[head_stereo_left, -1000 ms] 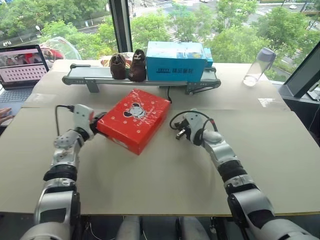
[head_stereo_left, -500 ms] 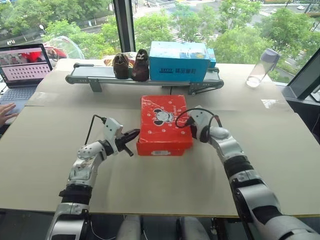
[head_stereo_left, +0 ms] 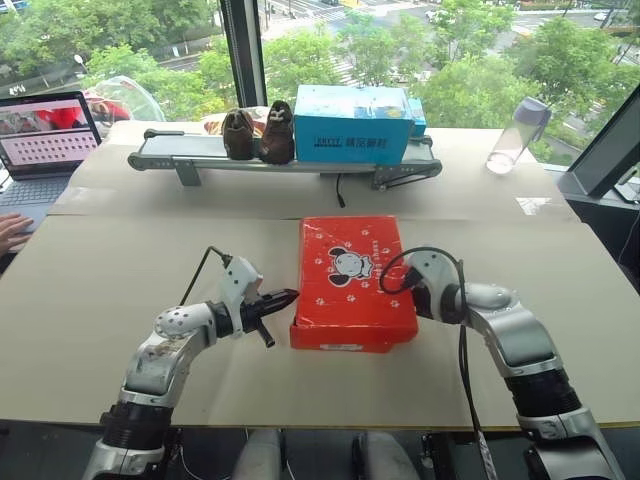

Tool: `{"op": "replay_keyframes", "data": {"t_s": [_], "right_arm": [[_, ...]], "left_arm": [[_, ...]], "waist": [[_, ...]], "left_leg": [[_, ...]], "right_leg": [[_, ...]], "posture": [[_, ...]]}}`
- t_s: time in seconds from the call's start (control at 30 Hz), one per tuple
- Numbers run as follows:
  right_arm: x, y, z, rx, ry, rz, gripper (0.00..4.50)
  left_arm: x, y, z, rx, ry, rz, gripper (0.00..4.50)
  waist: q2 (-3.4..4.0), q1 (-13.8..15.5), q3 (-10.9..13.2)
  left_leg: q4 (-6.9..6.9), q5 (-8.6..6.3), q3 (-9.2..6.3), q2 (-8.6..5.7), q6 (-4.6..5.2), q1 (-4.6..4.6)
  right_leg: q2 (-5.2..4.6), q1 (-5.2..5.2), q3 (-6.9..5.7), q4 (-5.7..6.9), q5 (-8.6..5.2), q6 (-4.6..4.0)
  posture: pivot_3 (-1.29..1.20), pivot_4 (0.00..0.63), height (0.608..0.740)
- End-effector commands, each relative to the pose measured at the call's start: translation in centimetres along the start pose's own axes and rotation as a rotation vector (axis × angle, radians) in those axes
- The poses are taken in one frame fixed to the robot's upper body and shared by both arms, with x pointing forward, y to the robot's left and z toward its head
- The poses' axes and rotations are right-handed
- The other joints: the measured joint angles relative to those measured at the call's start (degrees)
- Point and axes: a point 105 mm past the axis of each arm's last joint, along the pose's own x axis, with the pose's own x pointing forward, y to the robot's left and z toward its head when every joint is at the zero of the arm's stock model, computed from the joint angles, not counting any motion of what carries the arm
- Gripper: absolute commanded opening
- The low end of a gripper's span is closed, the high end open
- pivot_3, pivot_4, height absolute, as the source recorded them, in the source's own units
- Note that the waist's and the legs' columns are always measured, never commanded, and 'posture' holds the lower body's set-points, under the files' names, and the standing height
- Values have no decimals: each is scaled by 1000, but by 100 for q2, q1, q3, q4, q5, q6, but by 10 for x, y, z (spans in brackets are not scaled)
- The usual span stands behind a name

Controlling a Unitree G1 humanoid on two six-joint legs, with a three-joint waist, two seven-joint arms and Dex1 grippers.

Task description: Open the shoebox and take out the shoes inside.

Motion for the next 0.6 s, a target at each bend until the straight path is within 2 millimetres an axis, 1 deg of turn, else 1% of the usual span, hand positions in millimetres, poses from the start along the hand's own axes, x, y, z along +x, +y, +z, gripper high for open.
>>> {"op": "replay_keyframes", "data": {"t_s": [0.03, 0.13, 0.2, 0.3, 0.4, 0.5, 0.6], "right_arm": [[0, -9, -2, -33, -9, -16, 53], [-14, -29, -3, -30, -7, -65, 53], [-22, -40, -3, -30, -9, -89, 53], [-32, -49, -1, -44, -7, -91, 53], [-44, -50, 12, -42, -44, -46, 53], [-57, -38, 21, -74, -65, 71, 53], [-64, -33, 19, -75, -45, 139, 53]], "left_arm": [[-8, 6, 17, 41, -28, 5, 0], [-29, 31, 24, 92, -13, 92, 0], [-42, 44, 30, 123, -12, 131, 0], [-54, 54, 38, 159, -15, 154, 0], [-66, 51, 53, 182, -38, 114, 0], [-87, 36, 68, 195, -30, 6, 0], [-108, 18, 83, 164, -16, -98, 0]], "waist": [[0, -9, 0], [0, 0, 1], [0, 8, 1], [1, 36, 2], [1, 24, 5], [0, 7, 13], [5, -32, 19]], "left_leg": [[8, 0, 0, 2, 0, 0], [13, 0, 0, 5, 0, -3], [16, 0, 0, 6, 0, -3], [18, 0, 0, 3, 0, -7], [23, 0, 0, 2, 0, -31], [23, 0, 0, 3, 0, -40], [21, -1, 0, 9, 0, -46]], "right_leg": [[2, 1, 1, 0, 1, 0], [5, 0, 2, 0, 3, -1], [6, 0, 2, 2, 4, -1], [4, 0, 2, -2, 4, -1], [2, -13, 2, -6, 6, 2], [2, -20, 1, -6, 8, 2], [5, -28, 1, -7, 7, 1]], "posture": [[0, 150, 740], [0, 150, 740], [0, 150, 740], [0, 150, 740], [0, 150, 740], [0, 150, 740], [0, 150, 740]]}}
